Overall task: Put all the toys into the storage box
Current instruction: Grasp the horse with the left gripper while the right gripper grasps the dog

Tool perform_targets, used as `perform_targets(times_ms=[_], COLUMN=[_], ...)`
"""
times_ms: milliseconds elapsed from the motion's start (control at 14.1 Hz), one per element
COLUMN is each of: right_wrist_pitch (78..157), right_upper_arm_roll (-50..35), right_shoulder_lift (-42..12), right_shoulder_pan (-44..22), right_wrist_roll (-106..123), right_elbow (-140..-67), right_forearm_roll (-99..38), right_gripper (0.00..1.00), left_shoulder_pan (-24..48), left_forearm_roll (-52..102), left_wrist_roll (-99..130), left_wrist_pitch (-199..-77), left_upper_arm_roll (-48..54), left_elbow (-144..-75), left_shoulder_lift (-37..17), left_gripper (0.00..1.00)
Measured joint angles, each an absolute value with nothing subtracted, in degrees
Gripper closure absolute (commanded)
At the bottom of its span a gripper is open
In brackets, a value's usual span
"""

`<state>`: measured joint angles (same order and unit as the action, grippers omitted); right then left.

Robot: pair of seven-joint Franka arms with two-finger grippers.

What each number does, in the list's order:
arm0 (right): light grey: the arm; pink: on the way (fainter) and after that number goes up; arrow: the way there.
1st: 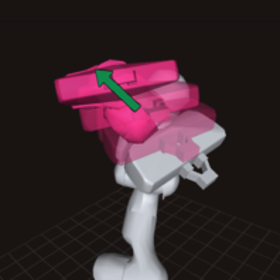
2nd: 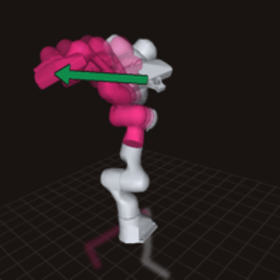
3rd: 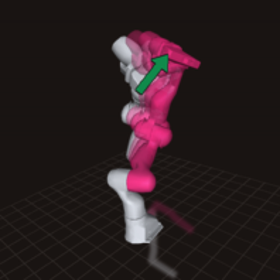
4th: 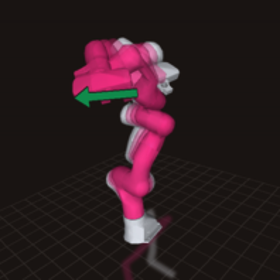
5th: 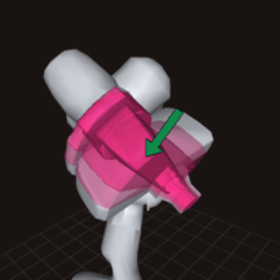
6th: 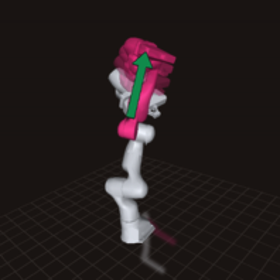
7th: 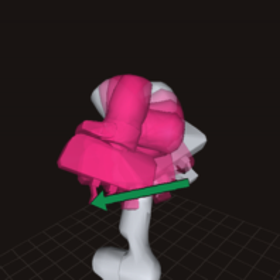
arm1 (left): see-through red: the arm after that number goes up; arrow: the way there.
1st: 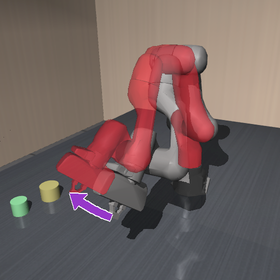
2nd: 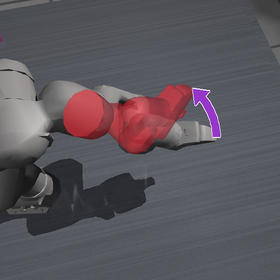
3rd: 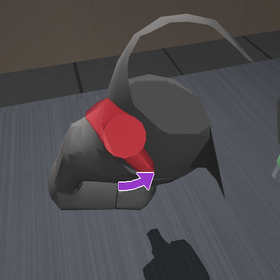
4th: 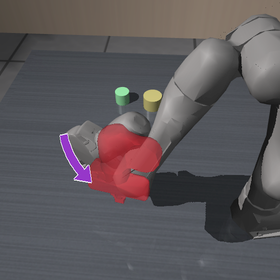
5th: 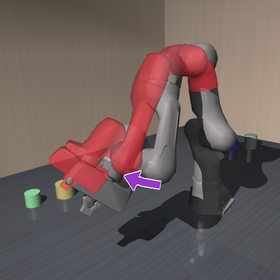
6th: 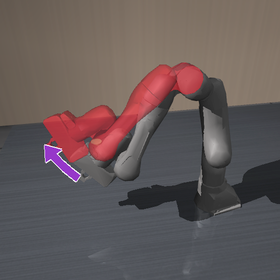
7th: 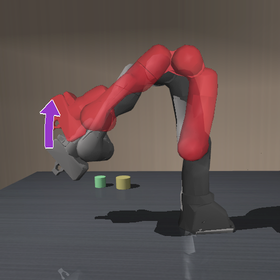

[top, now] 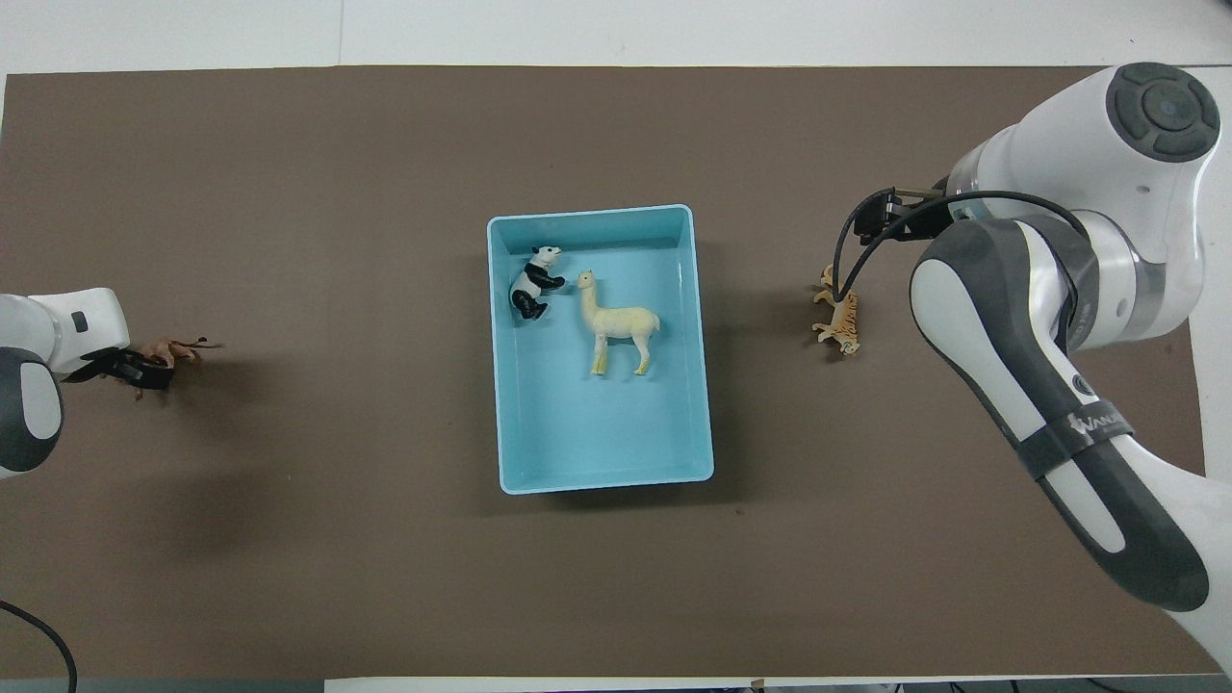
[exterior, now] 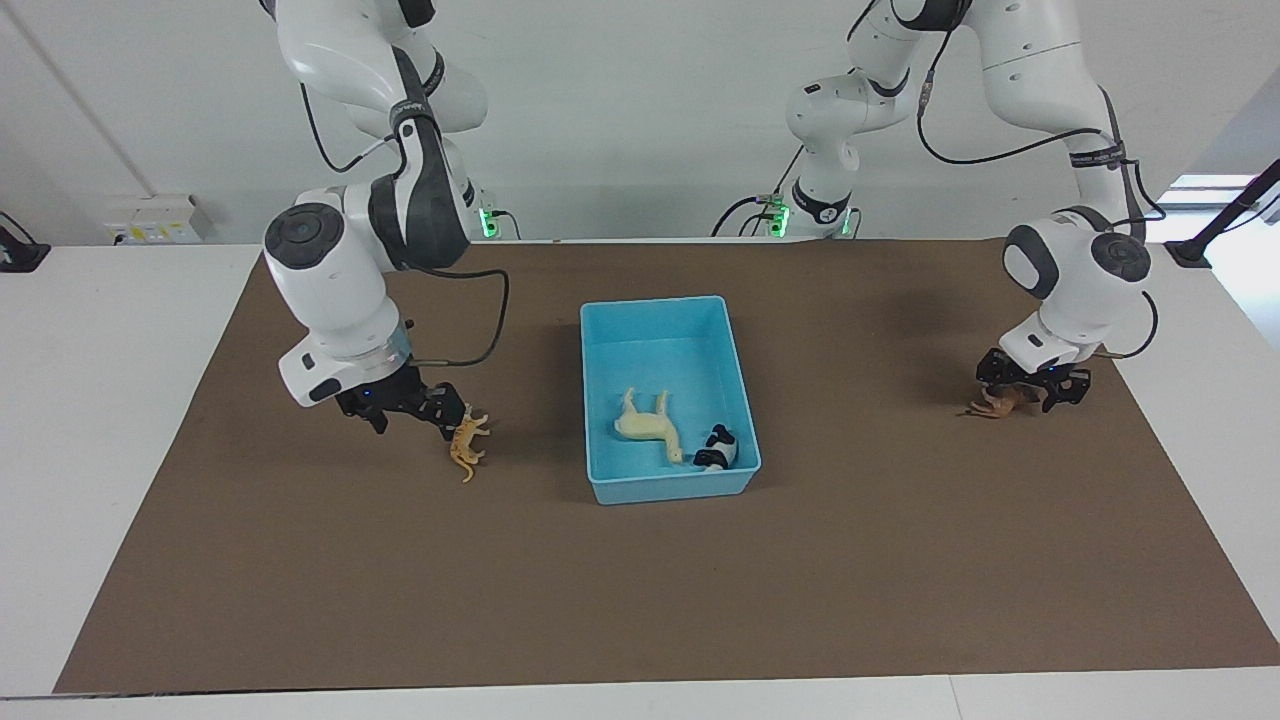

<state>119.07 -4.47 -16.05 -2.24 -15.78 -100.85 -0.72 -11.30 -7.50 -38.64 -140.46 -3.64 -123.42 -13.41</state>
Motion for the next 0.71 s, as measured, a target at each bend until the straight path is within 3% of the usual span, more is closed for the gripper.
perform_targets(times_ms=[71, 142, 498, 711], right_wrist_pitch=[119.30, 119.30, 121.97, 126.84], right_upper_arm_roll=[-4.51, -4.65, -4.91, -4.96], right_shoulder_lift=[-15.62, -15.22, -13.33, -13.24], right_shoulder_pan=[-2.23, -2.24, -2.76, -2.98], right_wrist_roll=[-15.38, -14.97, -11.78, -11.37], right_elbow=[-102.43, -103.43, -108.56, -113.09], right_forearm_roll=[-0.93, -0.96, -1.02, -1.02], right_gripper=[0.00, 0.00, 0.00, 0.00], left_shoulder_pan=[-11.05, -10.75, -10.39, -6.13], left_forearm_roll=[-7.50, -7.50, -7.50, -7.28], left_wrist_roll=[-38.18, -37.17, -32.24, -22.81], left_wrist_pitch=[-140.46, -140.45, -138.44, -125.23], left_upper_arm_roll=[-3.63, -3.61, -3.39, -3.02], left_elbow=[-123.47, -123.65, -123.00, -114.50], left_shoulder_lift=[-13.42, -13.41, -13.12, -12.67], left_gripper=[0.90, 1.00, 1.00, 1.00])
